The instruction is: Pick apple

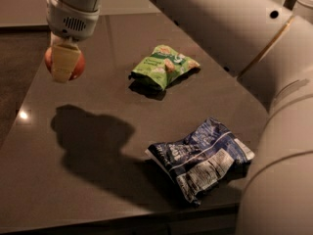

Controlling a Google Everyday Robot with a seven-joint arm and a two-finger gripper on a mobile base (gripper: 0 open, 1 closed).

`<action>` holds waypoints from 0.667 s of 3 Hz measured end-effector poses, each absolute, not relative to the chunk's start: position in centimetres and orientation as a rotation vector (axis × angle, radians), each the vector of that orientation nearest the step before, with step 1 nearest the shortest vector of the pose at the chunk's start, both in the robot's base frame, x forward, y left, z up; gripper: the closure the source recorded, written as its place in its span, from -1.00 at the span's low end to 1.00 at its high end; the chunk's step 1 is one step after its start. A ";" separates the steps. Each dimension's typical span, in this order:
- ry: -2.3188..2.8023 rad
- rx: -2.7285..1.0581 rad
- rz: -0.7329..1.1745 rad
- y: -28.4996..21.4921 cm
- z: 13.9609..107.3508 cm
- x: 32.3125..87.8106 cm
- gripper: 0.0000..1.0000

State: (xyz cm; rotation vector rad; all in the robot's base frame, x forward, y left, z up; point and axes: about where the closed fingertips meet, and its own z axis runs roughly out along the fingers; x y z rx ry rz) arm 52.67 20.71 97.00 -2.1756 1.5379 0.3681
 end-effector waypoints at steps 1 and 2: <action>1.449 -2.161 0.407 19.7 99.4 51.6 1.00; 1.446 -2.161 0.411 19.5 99.4 51.5 1.00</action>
Offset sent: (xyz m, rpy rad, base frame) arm -0.0087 -0.0079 0.0192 0.0504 -0.0144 0.0373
